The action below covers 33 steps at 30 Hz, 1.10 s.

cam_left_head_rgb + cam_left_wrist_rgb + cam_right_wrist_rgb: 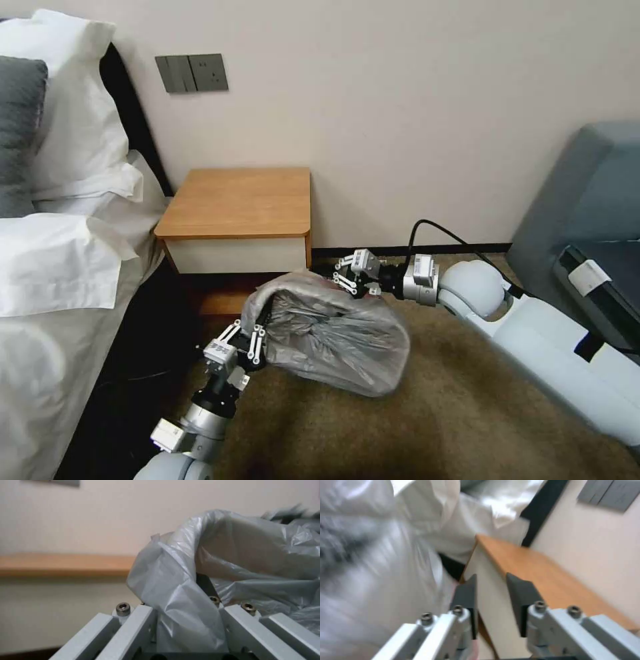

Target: Pick up the garbage bag from the table and place it over the trash can.

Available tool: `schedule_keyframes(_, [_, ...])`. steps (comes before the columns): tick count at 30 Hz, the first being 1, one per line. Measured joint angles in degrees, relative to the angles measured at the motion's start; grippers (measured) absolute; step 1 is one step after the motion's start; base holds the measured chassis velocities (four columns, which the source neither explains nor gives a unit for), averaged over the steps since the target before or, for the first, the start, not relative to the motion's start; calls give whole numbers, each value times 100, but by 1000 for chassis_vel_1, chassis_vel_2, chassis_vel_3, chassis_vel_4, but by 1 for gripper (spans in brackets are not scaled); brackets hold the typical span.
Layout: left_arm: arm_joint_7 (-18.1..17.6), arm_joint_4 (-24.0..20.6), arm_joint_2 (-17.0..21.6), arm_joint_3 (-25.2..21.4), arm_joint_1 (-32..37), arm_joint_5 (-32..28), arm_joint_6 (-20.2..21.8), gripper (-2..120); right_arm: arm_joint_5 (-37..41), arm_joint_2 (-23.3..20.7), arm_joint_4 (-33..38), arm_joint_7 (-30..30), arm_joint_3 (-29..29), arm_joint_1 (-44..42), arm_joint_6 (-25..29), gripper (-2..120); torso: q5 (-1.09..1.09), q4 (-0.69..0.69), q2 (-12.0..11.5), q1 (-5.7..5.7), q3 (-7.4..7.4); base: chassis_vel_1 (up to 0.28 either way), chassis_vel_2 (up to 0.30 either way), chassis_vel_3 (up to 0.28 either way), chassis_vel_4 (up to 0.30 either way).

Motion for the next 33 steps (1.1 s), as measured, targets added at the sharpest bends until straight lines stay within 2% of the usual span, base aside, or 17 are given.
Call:
schedule_keyframes(1, [-95, 76, -4, -6, -17, -43, 46, 8, 48, -92, 216, 121, 157, -174, 62, 32, 0, -1, 0, 0, 0, 0, 0, 0, 0])
schedule_keyframes(3, [-163, 116, -9, -13, -31, -65, 76, 8, 69, -149, 342, 212, 247, -296, 109, 35, -1, 0, 0, 0, 0, 0, 0, 0, 0])
schedule_keyframes(5, [-451, 198, -36, -15, -41, -76, 185, 8, 120, -229, 673, 590, 491, -701, 167, 45, -1, 2, 0, 0, 0, 0, 0, 0, 0])
schedule_keyframes(7, [-588, 206, -45, -15, -32, -73, 248, 8, 138, -237, 772, 730, 568, -848, 165, 49, -1, 1, 0, 0, 0, 0, 0, 0, 0])
schedule_keyframes(9, [-984, 210, -65, -7, 3, -105, 396, 8, 186, -219, 1166, 1306, 846, -1400, 64, 58, 0, 1, 1, 0, 0, 0, 0, 0, 0])
schedule_keyframes(10, [-1312, 198, -86, -2, 33, -109, 519, 8, 202, -160, 1502, 1903, 934, -1815, -124, 64, 0, -1, 0, 0, 0, 0, 0, 0, 0])
schedule_keyframes(11, [-1478, 179, -90, 4, 49, -113, 596, 8, 204, -106, 1718, 2285, 955, -2020, -254, 68, 1, 0, 1, 0, 0, 0, 0, 0, 0])
schedule_keyframes(12, [-1478, 179, -90, 4, 49, -113, 596, 8, 204, -106, 1718, 2285, 955, -2020, -254, 68, 1, 0, 1, 0, 0, 0, 0, 0, 0])
schedule_keyframes(14, [-1957, 96, -94, 30, 69, -135, 822, 8, 260, 168, 2332, 3139, 985, -2587, -629, 78, -1, 1, 1, 0, -1, 0, 0, 0, 0])
schedule_keyframes(15, [-2147, 58, -93, 48, 68, -189, 928, 8, 273, 300, 2489, 3313, 989, -2756, -711, 83, 0, 0, 1, 0, -1, 0, 0, 0, 0])
schedule_keyframes(17, [-2283, 29, -94, 69, 65, -280, 997, 8, 276, 434, 2597, 3415, 1006, -2921, -766, 86, 0, 1, 1, 0, -1, 0, 0, 0, 0])
schedule_keyframes(19, [-2584, -112, -127, 98, 50, -739, 1182, 8, 156, 885, 2730, 3520, 1094, -3425, -794, 96, -2, 2, 1, 0, 0, 0, 0, 0, 0])
schedule_keyframes(21, [-2616, -141, -133, 97, 49, -811, 1214, 8, 136, 963, 2743, 3532, 1109, -3525, -794, 98, 0, 2, 1, 0, -1, 0, 0, 0, 0])
schedule_keyframes(24, [-2914, -410, -156, 67, 59, -1439, 1492, 8, 77, 1607, 2804, 3596, 1269, -4319, -697, 100, -1, 0, 1, 0, -1, 0, 0, 0, 0])
schedule_keyframes(25, [-2914, -410, -156, 67, 59, -1439, 1492, 8, 77, 1607, 2804, 3596, 1269, -4319, -697, 100, -1, 0, 1, 0, -1, 0, 0, 0, 0])
schedule_keyframes(29, [-3447, -722, -106, -10, 61, -2237, 1978, 8, 24, 1994, 2804, 3568, 1411, -4859, -438, 100, 0, 0, 1, 0, -1, 0, 0, 0, 0])
schedule_keyframes(33, [-3739, -839, -107, -56, 45, -2580, 2281, 8, -19, 2096, 2811, 3526, 1462, -5049, -301, 100, 0, 0, 1, 0, -1, 0, 0, 0, 0])
